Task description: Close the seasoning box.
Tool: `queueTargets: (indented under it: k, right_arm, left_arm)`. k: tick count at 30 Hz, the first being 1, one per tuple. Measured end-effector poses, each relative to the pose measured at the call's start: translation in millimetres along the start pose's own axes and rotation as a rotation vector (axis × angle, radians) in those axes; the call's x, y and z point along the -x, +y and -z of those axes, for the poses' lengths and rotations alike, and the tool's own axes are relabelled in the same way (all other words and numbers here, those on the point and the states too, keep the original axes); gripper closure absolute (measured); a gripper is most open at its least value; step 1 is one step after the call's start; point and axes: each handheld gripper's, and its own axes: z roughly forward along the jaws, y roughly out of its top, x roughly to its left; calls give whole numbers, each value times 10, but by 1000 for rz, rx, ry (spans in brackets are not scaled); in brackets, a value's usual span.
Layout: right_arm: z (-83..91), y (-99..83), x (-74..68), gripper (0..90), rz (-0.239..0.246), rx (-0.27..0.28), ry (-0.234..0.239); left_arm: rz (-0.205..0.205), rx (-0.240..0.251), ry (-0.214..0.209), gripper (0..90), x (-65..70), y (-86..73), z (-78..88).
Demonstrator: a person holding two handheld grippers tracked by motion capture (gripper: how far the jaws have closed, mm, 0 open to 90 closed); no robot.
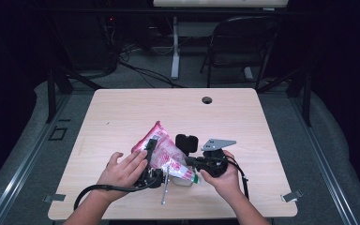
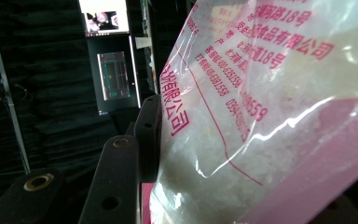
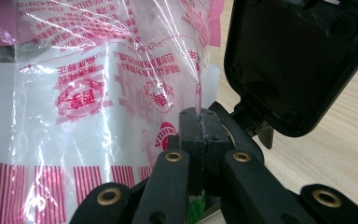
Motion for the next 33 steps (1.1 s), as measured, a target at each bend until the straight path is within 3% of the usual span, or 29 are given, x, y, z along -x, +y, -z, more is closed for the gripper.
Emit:
queueTargets:
  k: [33]
  right_arm:
    - [-8,1,4,900,5,-4,3]
  left_arm:
    - [-24,8,14,620,-21,1,7]
